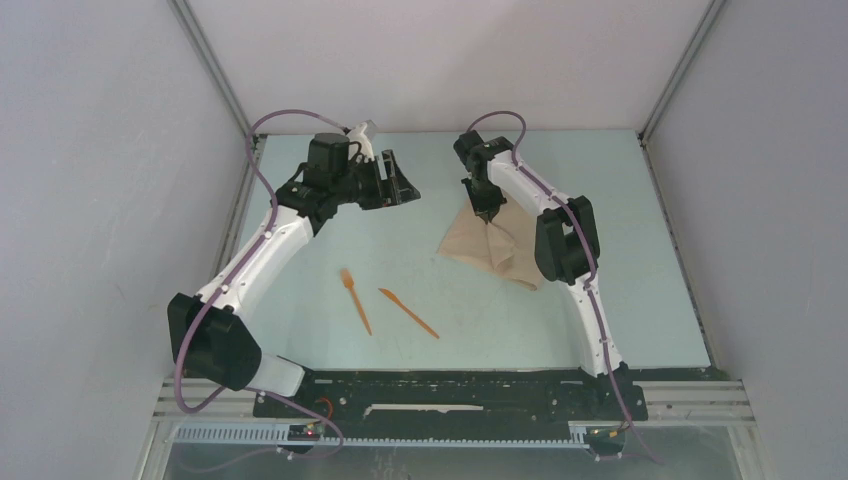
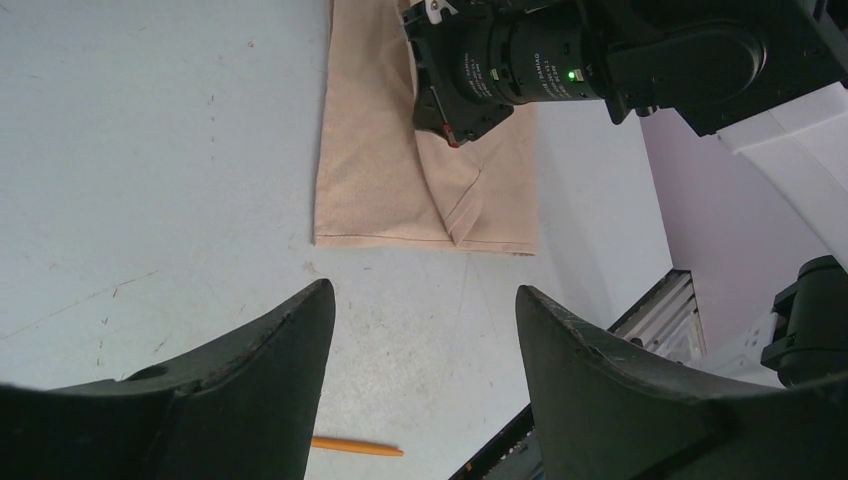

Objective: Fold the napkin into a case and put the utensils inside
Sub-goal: Pick up the rectangle-folded napkin from the center of the board, then smooth out the square-folded napkin at the center of the board.

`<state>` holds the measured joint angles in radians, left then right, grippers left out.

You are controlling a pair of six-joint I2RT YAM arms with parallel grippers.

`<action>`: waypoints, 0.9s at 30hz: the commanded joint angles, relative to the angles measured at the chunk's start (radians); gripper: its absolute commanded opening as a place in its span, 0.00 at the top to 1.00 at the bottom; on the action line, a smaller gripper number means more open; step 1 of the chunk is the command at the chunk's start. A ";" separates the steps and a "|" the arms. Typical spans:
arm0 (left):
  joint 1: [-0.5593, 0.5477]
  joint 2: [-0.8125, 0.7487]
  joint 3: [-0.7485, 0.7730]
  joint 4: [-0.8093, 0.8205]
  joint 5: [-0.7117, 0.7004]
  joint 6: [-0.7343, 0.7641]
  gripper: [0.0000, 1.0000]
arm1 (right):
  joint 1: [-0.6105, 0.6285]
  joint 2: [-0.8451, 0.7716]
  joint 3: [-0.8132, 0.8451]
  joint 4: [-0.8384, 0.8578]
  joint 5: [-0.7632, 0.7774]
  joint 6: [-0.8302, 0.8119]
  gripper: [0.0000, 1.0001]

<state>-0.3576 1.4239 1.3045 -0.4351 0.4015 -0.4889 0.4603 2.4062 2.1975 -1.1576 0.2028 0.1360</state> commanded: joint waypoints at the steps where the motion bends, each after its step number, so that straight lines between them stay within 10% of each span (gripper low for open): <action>1: 0.012 -0.042 -0.008 0.025 0.025 -0.004 0.27 | 0.000 0.005 0.037 0.018 -0.128 0.006 1.00; 27: 0.073 -0.046 -0.014 0.033 0.043 -0.004 0.26 | -0.118 -0.042 -0.059 0.109 -0.487 -0.090 1.00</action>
<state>-0.2996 1.4082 1.3045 -0.4339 0.4084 -0.4889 0.3695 2.4313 2.1658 -1.0687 -0.2031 0.0868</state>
